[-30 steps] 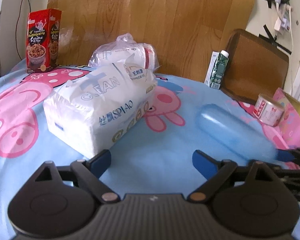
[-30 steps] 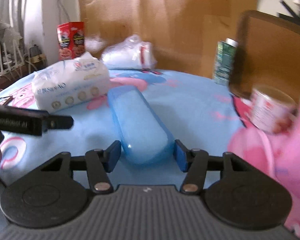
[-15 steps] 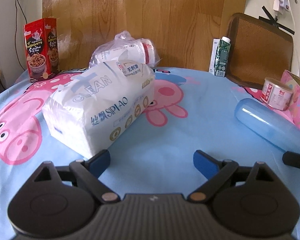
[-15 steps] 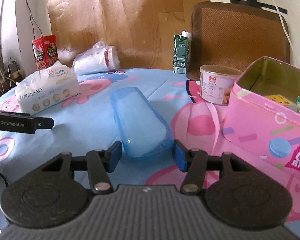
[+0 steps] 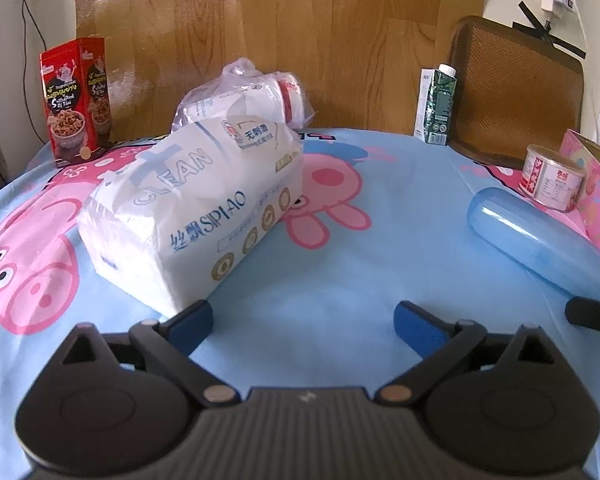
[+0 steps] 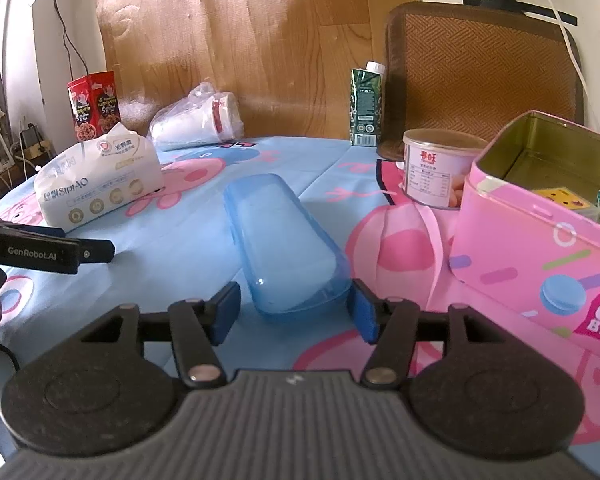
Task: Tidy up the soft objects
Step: 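Position the open right tool around the blue plastic case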
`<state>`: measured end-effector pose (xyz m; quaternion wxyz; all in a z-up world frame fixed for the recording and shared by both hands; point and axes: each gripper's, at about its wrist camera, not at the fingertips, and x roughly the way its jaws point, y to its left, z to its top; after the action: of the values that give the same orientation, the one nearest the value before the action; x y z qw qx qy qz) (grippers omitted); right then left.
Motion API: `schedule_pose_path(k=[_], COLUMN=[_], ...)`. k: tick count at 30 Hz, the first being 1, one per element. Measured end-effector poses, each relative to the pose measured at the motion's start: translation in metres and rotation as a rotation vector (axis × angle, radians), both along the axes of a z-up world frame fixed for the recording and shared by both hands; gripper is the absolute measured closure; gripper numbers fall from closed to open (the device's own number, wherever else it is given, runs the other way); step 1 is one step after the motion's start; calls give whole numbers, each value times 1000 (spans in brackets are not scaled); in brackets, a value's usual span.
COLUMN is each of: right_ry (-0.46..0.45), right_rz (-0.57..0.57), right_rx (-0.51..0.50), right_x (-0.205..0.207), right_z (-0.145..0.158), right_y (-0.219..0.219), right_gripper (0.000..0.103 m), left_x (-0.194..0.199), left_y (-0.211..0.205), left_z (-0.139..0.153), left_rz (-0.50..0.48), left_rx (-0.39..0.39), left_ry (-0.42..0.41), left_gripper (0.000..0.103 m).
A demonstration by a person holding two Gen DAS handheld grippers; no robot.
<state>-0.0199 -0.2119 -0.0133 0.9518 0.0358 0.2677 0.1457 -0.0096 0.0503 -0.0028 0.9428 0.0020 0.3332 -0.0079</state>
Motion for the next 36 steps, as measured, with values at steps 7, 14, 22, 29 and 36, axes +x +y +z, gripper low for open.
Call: schedule_pose_path(k=[7,14,22,29,36], right_ry=[-4,-9,-7,-7,-6], right_rz=[6,0,-15,-13,-13], right_rx=[-46,-86,-100,-100,-97], right_x=[0,0,1,1,1], right_z=[0,-1,-1,-1,-1], right_y=[5,10,12,11,11], right_gripper=[39,38,32,31,31], left_x=[-2,-4,-5,-5,-5], left_y=[0,-4,-3,-2,-3], left_z=[0,-1,-1,0,0], left_rz=[-34,-93,-143,-144,-142], left_rx=[-15,-16,-36,-46,-37], left_ry=[-1,0,-5,-7,-5], left_gripper=[1,1,1,1,1])
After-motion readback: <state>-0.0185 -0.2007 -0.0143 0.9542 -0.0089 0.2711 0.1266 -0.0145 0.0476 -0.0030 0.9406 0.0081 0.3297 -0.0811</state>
